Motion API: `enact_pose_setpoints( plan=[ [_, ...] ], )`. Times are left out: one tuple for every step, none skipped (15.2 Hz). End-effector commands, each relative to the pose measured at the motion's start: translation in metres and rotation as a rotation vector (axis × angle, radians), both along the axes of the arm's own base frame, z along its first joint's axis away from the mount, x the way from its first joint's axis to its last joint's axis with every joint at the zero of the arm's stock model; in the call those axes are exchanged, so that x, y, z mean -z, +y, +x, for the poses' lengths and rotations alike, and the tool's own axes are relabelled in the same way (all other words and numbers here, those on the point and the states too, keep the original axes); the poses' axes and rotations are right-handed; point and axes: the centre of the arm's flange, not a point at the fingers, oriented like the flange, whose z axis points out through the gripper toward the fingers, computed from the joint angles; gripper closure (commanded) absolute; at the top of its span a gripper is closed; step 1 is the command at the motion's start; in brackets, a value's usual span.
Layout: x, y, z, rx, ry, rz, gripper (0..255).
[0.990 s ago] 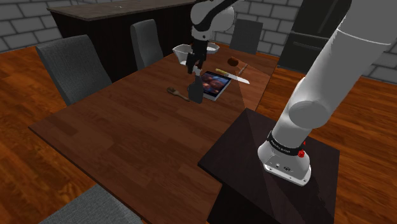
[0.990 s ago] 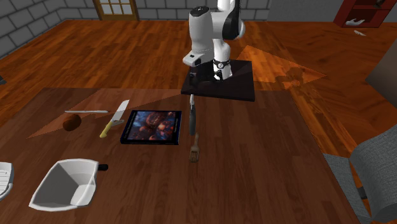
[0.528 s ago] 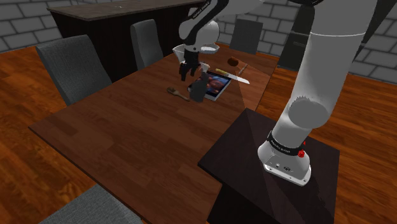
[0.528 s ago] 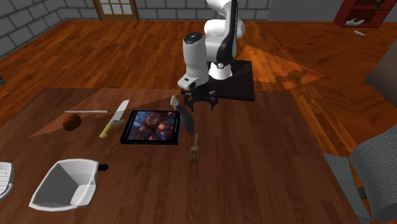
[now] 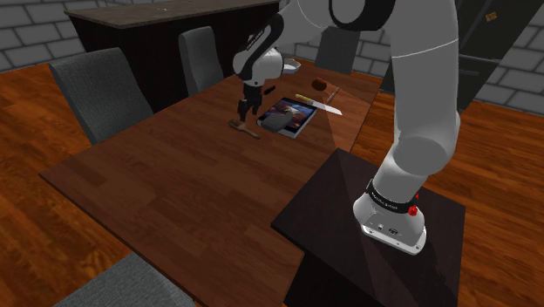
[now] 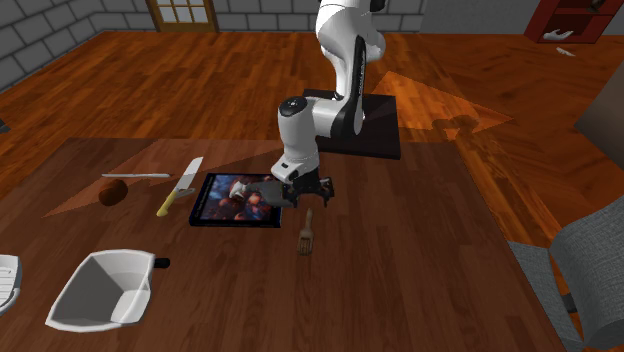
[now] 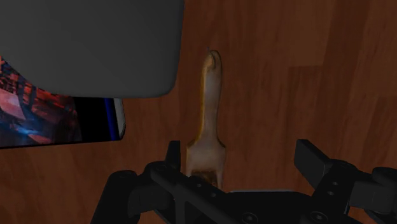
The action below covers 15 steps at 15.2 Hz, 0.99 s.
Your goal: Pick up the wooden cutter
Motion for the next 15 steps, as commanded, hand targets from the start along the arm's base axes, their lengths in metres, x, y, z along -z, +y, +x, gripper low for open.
enact_pose_setpoints(
  plan=[
    [0.023, -0.003, 0.018, -0.003, 0.000, 0.001, 0],
    [0.033, -0.004, 0.027, -0.005, 0.000, 0.002, 0],
    [0.043, -0.006, 0.035, -0.006, 0.000, 0.002, 0],
    [0.044, -0.006, 0.035, -0.007, 0.000, 0.002, 0],
    [0.049, -0.006, 0.035, -0.007, 0.000, 0.002, 0],
    [0.054, -0.006, 0.035, -0.007, 0.000, 0.002, 0],
    [0.060, -0.006, 0.035, -0.007, 0.000, 0.002, 0],
    [0.065, -0.006, 0.035, -0.007, 0.000, 0.002, 0],
    [0.070, -0.006, 0.035, -0.007, 0.000, 0.002, 0],
    [0.075, -0.006, 0.035, -0.007, 0.000, 0.002, 0],
    [0.084, -0.006, 0.035, -0.007, 0.000, 0.002, 0],
    [0.084, -0.006, 0.035, -0.006, 0.000, 0.002, 0],
    [0.084, -0.006, 0.035, -0.006, 0.000, 0.002, 0],
    [0.084, -0.006, 0.034, -0.007, 0.000, 0.002, 255],
    [0.083, -0.006, 0.034, -0.007, 0.000, 0.002, 255]
  ],
)
